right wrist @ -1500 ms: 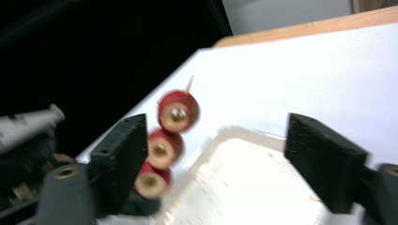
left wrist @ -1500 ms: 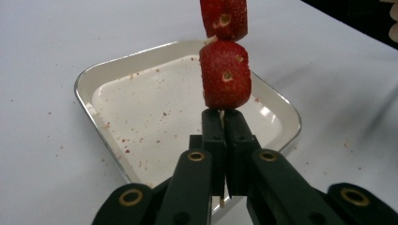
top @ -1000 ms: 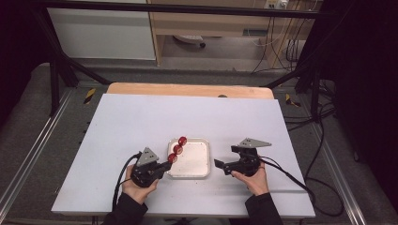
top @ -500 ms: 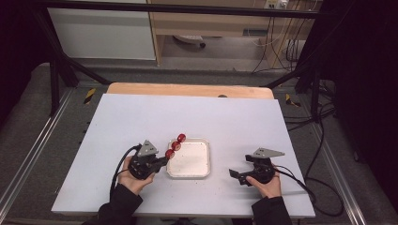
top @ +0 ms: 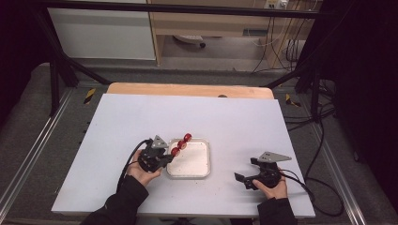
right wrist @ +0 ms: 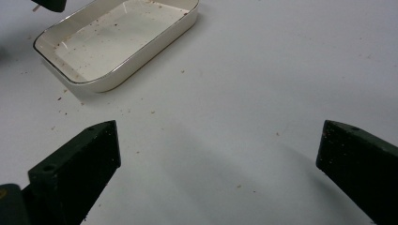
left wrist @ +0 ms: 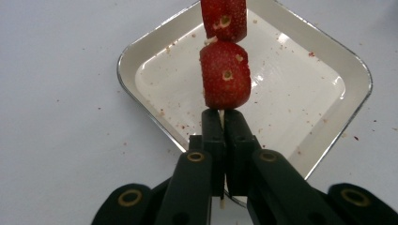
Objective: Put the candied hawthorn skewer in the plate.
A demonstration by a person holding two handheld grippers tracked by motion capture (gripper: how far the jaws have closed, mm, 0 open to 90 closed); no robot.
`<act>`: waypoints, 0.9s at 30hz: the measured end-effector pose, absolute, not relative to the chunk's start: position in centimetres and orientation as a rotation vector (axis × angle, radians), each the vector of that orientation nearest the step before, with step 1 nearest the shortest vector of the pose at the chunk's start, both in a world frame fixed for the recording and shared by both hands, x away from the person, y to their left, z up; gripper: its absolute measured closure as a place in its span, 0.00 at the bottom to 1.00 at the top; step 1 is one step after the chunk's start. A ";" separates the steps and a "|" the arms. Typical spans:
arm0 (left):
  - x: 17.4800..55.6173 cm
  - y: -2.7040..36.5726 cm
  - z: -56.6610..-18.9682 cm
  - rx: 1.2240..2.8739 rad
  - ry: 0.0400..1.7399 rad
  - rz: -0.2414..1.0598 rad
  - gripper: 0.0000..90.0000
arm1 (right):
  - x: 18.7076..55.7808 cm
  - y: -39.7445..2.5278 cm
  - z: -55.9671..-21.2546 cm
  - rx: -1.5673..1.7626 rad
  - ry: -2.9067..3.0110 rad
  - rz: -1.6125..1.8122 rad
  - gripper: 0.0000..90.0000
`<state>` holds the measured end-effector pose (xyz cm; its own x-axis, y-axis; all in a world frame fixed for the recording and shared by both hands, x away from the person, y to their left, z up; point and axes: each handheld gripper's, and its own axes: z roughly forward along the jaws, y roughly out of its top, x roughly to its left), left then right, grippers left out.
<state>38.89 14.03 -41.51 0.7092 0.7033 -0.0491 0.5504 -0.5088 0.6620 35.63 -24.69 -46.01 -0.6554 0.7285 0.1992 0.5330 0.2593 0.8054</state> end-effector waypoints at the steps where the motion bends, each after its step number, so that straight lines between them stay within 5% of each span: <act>1: 39.0 13.8 -41.7 2.255 0.952 0.294 0.98 | 35.6 -24.7 -46.0 1.180 2.318 1.344 0.01; 27: 39.1 10.3 -42.8 2.429 0.982 0.284 0.96 | 35.3 -25.1 -45.7 1.150 2.342 1.279 0.01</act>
<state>39.12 10.35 -42.79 0.7177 0.6963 0.0050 0.5919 -0.6139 0.5224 35.28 -25.15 -45.69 -0.6632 0.7321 0.1555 0.5264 0.3086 0.7922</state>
